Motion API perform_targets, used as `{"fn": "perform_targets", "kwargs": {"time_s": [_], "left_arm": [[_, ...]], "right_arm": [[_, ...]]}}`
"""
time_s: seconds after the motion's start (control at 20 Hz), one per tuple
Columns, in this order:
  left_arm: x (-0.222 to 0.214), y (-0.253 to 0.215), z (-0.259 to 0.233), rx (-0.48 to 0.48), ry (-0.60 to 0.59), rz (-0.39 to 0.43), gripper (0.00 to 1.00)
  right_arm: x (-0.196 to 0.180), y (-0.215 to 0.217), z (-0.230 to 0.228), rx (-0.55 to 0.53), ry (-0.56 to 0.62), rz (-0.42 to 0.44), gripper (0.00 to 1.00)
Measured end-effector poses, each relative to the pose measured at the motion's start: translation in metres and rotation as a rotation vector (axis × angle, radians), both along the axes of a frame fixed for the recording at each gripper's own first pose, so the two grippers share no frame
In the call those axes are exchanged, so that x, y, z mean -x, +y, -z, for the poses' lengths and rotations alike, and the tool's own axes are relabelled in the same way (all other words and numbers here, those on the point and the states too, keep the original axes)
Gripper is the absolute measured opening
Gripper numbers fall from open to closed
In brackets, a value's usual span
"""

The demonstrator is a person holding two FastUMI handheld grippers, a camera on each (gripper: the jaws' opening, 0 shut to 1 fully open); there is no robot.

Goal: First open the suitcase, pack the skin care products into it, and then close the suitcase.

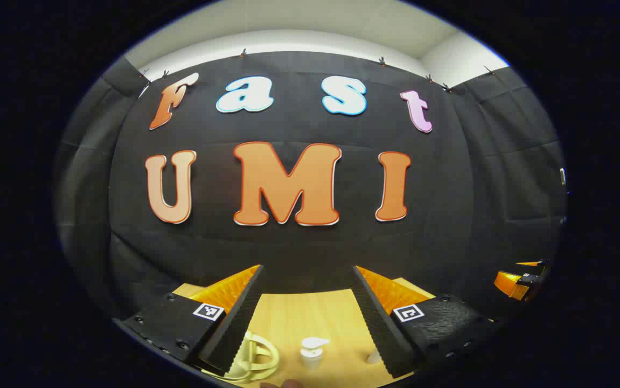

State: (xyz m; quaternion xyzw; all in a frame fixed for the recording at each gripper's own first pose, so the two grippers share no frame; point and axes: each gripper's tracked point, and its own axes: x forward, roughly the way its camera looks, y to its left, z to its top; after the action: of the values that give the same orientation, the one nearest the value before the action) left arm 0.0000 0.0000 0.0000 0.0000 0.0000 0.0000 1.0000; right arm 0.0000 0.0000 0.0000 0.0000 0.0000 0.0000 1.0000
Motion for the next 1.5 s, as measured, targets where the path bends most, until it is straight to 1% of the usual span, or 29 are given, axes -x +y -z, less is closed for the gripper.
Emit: {"fn": "perform_targets", "kwargs": {"time_s": [0.05,0.15,0.2,0.25,0.3,0.4,0.5,0.55,0.6,0.65,0.7,0.8,0.95,1.0,1.1,1.15,1.2,1.25,1.35,1.4,1.5], "left_arm": [[0.004,0.019,0.003,0.005,0.014,-0.010,0.98],[0.008,0.051,0.008,0.007,0.025,-0.036,0.98],[0.011,0.063,0.011,0.007,0.022,-0.047,0.98],[0.013,0.072,0.013,0.005,0.022,-0.058,0.96],[0.015,0.077,0.019,0.007,0.027,-0.067,0.96],[0.020,0.081,0.029,0.028,0.044,-0.083,0.99],[0.025,0.079,0.036,0.021,0.060,-0.112,0.98],[0.027,0.079,0.038,0.010,0.064,-0.135,0.96],[0.028,0.078,0.041,0.003,0.066,-0.156,0.98],[0.029,0.075,0.042,0.008,0.063,-0.173,0.96],[0.031,0.073,0.046,0.020,0.055,-0.188,0.99],[0.031,0.068,0.054,0.039,0.047,-0.199,0.98],[0.031,0.068,0.070,0.023,0.090,-0.211,0.98],[0.030,0.069,0.069,0.019,0.084,-0.209,0.99],[0.027,0.072,0.067,0.013,0.082,-0.201,0.98],[0.027,0.075,0.067,0.009,0.084,-0.201,0.96],[0.025,0.077,0.064,0.011,0.077,-0.197,0.96],[0.025,0.078,0.062,0.017,0.075,-0.193,0.99],[0.023,0.078,0.065,0.011,0.080,-0.183,0.99],[0.022,0.078,0.065,-0.007,0.079,-0.181,0.98],[0.025,0.081,0.065,-0.075,0.074,-0.196,0.99]], "right_arm": [[0.003,0.015,0.001,-0.020,0.011,-0.010,0.94],[0.009,0.045,0.003,-0.037,0.029,-0.041,0.94],[0.008,0.059,0.001,-0.037,0.031,-0.067,0.94],[0.006,0.068,0.001,-0.032,0.039,-0.078,0.94],[0.002,0.074,0.000,-0.023,0.049,-0.083,0.94],[-0.006,0.085,-0.001,0.029,0.054,-0.110,0.95],[-0.012,0.098,-0.009,0.067,0.038,-0.162,0.94],[-0.017,0.103,-0.010,0.085,0.041,-0.189,0.94],[-0.022,0.107,-0.011,0.095,0.047,-0.213,0.95],[-0.026,0.111,-0.012,0.101,0.047,-0.242,0.95],[-0.032,0.114,-0.014,0.108,0.046,-0.258,0.94],[-0.043,0.118,-0.013,0.107,0.042,-0.276,0.95],[-0.052,0.126,-0.002,0.080,0.058,-0.278,0.94],[-0.051,0.130,0.001,0.077,0.057,-0.284,0.94],[-0.051,0.127,0.005,0.103,0.055,-0.252,0.94],[-0.049,0.127,0.006,0.117,0.045,-0.243,0.94],[-0.047,0.128,0.004,0.125,0.036,-0.242,0.95],[-0.044,0.129,0.006,0.132,0.039,-0.244,0.94],[-0.039,0.127,0.005,0.146,0.033,-0.237,0.95],[-0.039,0.126,0.004,0.154,0.025,-0.233,0.95],[-0.040,0.124,0.011,0.158,0.048,-0.236,0.94]]}}
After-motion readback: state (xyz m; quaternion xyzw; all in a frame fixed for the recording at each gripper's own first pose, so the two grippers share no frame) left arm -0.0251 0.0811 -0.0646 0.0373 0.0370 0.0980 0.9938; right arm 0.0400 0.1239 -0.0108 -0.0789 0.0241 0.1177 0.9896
